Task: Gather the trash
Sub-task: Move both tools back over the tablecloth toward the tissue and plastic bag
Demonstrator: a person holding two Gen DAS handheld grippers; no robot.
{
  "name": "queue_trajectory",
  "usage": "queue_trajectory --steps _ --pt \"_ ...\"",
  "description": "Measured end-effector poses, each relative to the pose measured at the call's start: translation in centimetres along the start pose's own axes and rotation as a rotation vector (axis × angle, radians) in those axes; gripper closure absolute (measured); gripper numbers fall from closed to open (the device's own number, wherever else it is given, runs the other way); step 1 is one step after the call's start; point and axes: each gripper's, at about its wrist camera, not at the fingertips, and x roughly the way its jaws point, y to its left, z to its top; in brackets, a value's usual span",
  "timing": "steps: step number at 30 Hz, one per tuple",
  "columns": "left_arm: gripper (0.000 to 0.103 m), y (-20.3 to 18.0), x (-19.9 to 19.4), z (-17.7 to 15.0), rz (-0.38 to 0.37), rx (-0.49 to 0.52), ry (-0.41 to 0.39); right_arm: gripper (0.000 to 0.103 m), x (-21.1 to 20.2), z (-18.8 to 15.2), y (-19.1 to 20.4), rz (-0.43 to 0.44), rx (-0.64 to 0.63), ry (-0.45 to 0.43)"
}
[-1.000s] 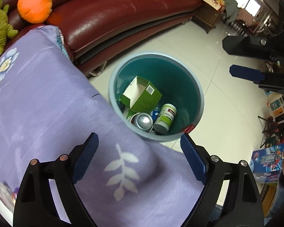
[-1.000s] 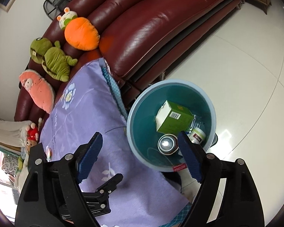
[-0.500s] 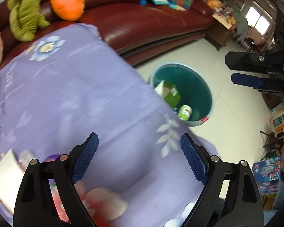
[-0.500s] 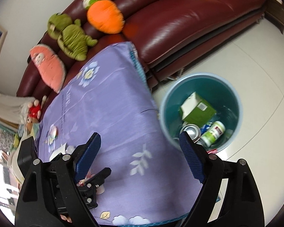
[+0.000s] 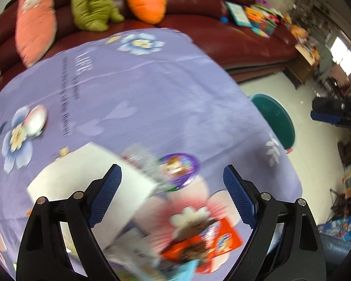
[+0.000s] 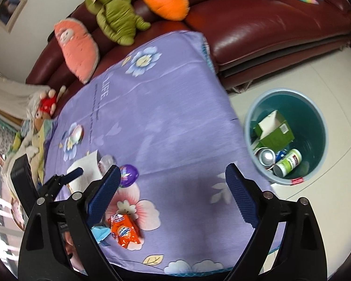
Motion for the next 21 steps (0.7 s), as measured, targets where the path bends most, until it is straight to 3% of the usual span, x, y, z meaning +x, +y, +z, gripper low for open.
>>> queue_trajectory --steps 10,18,21 --pt "0.014 8.5 -1.1 -3.0 0.067 -0.056 0.015 0.016 4.5 -0.5 6.1 -0.004 -0.097 0.103" --pt "0.013 9.4 0.1 -4.7 0.102 0.041 0.022 0.016 8.0 -1.2 8.9 -0.002 -0.123 0.168" --pt "0.007 9.1 0.5 -4.9 0.112 0.072 0.011 0.016 8.7 -1.5 9.6 -0.004 -0.131 0.180"
